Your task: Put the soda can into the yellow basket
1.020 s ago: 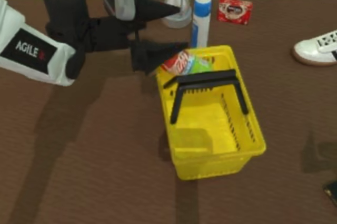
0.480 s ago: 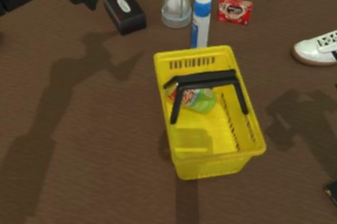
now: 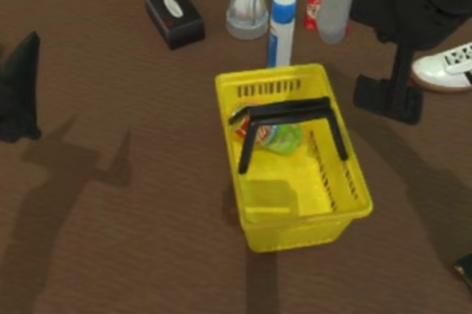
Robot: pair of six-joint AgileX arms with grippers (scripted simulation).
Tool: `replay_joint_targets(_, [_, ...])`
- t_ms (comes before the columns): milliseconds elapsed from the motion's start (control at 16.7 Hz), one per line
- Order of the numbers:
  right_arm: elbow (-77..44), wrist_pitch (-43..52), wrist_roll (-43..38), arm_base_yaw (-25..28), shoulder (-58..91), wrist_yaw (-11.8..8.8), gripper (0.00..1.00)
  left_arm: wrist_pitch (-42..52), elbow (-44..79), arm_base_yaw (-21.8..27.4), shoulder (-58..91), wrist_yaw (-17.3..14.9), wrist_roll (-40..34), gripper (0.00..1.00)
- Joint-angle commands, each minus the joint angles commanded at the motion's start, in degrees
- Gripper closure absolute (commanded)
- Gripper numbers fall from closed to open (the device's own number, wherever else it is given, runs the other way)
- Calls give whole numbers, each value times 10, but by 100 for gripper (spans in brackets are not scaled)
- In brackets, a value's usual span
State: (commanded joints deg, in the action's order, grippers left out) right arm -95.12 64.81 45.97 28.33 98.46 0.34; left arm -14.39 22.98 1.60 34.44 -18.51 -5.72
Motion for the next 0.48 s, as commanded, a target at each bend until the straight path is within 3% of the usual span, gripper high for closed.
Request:
replay_joint_targets(240, [-182,117,83,52,190,0,0,88,-132,-18,-206,106,26,0])
replay_joint_targets(480, [-286,189,136,85,299,-1,0,134,-212,-26,-322,170,51,0])
